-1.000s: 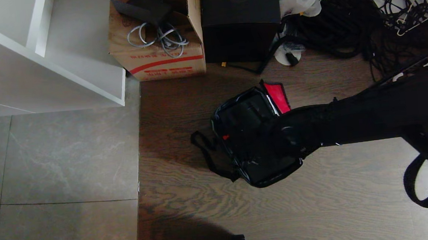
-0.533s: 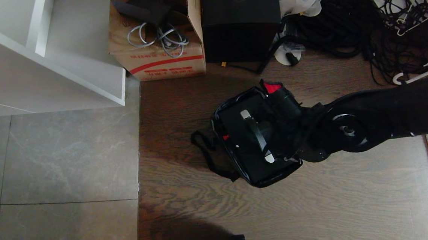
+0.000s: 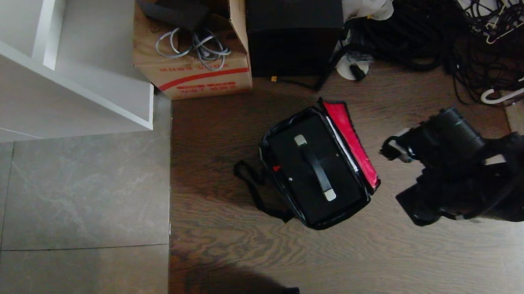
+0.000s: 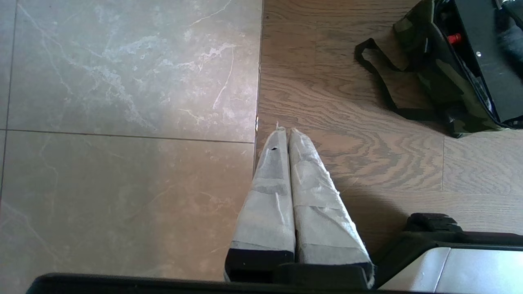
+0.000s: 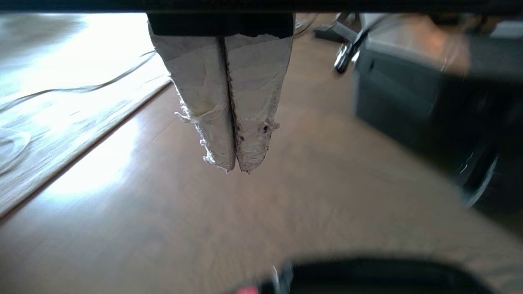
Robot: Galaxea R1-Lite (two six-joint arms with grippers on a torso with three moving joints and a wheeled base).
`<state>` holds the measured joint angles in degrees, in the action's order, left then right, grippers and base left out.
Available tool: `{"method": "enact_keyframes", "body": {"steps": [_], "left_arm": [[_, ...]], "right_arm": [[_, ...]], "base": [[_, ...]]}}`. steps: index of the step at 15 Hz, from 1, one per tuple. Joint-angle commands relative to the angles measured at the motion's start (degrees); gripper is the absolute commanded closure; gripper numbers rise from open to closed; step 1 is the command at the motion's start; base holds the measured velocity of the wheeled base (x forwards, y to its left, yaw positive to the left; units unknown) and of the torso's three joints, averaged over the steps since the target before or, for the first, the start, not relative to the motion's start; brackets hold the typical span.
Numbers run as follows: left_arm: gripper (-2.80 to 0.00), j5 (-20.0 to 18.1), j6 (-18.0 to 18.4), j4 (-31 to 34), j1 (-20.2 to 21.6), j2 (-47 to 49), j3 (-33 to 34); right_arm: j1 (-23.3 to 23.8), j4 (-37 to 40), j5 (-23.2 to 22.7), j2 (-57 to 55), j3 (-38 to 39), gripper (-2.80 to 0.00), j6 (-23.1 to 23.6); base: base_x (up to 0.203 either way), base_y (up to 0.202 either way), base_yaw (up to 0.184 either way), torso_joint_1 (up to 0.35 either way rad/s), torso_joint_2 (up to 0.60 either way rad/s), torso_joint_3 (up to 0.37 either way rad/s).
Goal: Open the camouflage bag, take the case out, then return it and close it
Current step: Close the top of the storage box
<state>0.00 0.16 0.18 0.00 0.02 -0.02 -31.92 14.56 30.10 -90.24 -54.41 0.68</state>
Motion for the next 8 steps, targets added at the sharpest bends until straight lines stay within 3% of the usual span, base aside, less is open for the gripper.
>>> {"method": "enact_keyframes", "body": {"steps": [1, 4, 6, 8], "left_arm": [[0.0, 0.0, 0.02, -0.01, 0.0, 0.06, -0.05], [0.0, 0.0, 0.02, -0.01, 0.0, 0.06, 0.02], [0.0, 0.0, 0.02, -0.01, 0.0, 0.06, 0.02], [0.0, 0.0, 0.02, -0.01, 0.0, 0.06, -0.06]], "right_arm": [[5.2, 0.14, -7.16, 13.77, 7.53, 0.0, -0.53], [12.6, 0.22, -15.74, 28.13, 16.94, 0.0, -1.45], [14.83, 0.84, -18.22, 37.09, 22.7, 0.0, -1.67], [16.1, 6.46, -19.36, 44.84, 25.67, 0.0, -1.89]], "base": [[0.0, 0.0, 0.0, 0.0, 0.0, 0.0], [0.0, 0.0, 0.0, 0.0, 0.0, 0.0], [0.0, 0.0, 0.0, 0.0, 0.0, 0.0], [0.0, 0.0, 0.0, 0.0, 0.0, 0.0]]}}
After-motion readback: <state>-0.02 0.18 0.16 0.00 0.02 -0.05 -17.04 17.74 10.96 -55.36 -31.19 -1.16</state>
